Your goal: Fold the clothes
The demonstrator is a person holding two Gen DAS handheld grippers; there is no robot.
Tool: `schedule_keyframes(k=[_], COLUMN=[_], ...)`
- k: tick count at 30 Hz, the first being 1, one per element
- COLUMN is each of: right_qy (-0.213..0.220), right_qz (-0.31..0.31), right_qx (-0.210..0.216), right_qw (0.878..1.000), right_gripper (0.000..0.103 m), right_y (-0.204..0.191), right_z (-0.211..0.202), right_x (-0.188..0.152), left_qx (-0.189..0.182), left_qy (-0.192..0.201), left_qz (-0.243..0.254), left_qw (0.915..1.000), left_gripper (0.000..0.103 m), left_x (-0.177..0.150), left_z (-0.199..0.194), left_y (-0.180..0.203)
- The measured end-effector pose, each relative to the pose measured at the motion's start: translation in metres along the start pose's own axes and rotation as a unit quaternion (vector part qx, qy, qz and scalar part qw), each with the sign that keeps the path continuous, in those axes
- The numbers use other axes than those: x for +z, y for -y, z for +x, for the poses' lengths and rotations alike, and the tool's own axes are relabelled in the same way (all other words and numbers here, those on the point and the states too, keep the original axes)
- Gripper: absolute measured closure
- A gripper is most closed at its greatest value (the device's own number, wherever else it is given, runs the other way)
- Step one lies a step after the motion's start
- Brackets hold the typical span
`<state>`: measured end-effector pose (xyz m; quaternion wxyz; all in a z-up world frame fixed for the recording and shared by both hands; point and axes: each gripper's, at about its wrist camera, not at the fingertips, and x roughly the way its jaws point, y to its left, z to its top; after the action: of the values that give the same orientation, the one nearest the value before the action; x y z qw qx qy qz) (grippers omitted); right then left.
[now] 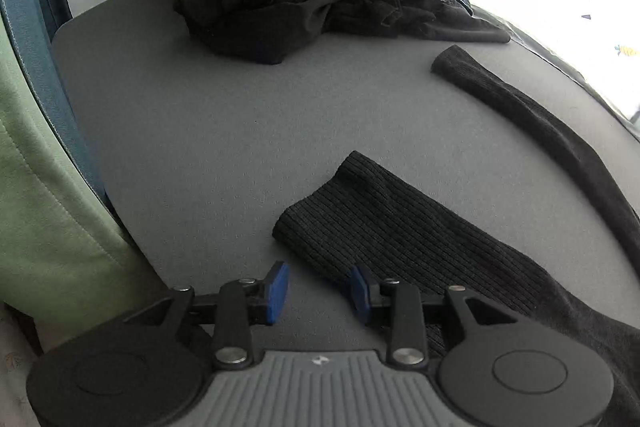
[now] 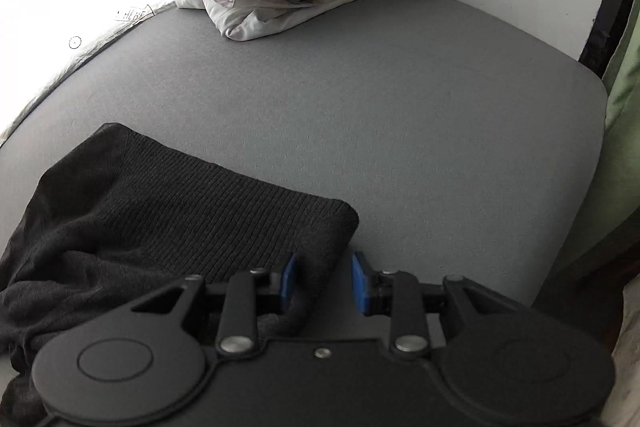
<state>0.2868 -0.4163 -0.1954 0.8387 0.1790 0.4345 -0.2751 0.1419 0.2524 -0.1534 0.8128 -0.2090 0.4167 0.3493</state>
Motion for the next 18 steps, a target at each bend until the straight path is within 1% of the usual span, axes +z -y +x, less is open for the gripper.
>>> schedule_keyframes(k=[3,5,6,7,8,9,14,18], right_qy=[0.008,0.012,0.015,0.018,0.023,0.029,0.05,0.054], right_qz=[-0.015,-0.021,-0.028,-0.035,-0.042,-0.047,-0.063,-0.073], right_qx=[-0.007,-0.01,-0.013,-0.015,-0.016,-0.016,-0.005,0.021], right_qw=[1.0,1.0,0.999,0.999,0.999,0.998,0.997,0.996], right_gripper=[0.056,0.051,0.044,0.034,0.029,0.024,0.019,0.019], right_y=[-0.005,-0.009,-0.013,-0.017,-0.021,-0.023,-0.037,-0.054], right_z=[-0.006,-0.011,-0.013,-0.016,-0.018,-0.02,-0.028,-0.029], right_x=[-0.002,-0.003,-0.002,-0.002,-0.002,-0.002,0.005,0.008], left_qx=[0.004,0.003,-0.001,-0.005,-0.012,-0.018,-0.04,-0.056], left_qy=[0.015,0.024,0.026,0.027,0.03,0.031,0.031,0.029], left_qz=[0.007,0.013,0.012,0.01,0.008,0.01,0.03,0.047], left_qw=[0.9999,0.9996,0.9996,0.9996,0.9994,0.9993,0.9983,0.9969], left_gripper=[0.057,0.047,0.043,0.033,0.029,0.028,0.026,0.025], left_x=[0.013,0.021,0.024,0.028,0.031,0.033,0.042,0.049], left_z=[-0.001,0.0,0.0,0.001,0.001,0.002,0.011,0.018], left_y=[0.0,0.003,0.006,0.008,0.012,0.016,0.043,0.067])
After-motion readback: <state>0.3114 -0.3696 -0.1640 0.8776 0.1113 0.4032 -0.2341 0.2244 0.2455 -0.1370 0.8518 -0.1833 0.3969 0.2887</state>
